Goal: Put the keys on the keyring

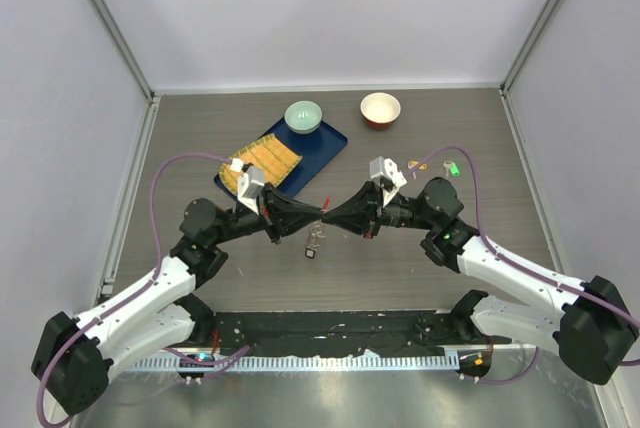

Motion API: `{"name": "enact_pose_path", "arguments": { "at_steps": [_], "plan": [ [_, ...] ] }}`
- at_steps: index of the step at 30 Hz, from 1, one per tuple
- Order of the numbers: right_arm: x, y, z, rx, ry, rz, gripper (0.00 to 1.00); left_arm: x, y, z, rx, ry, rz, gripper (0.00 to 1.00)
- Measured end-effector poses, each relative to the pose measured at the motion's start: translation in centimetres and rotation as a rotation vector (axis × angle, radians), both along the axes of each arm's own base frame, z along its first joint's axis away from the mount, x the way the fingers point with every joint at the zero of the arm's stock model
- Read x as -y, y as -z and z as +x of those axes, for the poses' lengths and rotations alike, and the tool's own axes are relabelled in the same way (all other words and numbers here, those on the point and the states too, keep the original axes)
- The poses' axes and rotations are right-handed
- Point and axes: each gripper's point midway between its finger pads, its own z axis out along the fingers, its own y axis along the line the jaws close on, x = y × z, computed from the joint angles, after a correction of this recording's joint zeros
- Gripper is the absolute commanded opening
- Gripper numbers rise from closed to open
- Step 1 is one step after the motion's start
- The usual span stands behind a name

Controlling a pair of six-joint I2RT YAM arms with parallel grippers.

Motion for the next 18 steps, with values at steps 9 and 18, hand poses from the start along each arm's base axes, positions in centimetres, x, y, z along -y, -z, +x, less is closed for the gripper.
{"name": "enact_pose_path", "arguments": {
  "at_steps": [9,18],
  "plan": [
    [0.1,0.4,0.0,-0.012,0.003,-0.008,0.16,-0.1,0.4,0.2,-0.002,-0.012,0.013,0.0],
    [1.3,1.2,0.9,-0.046,0.11,-0.082,0.53,-0.5,4.0,2.0,0.024,-0.111,0.157,0.0]
  ]
}}
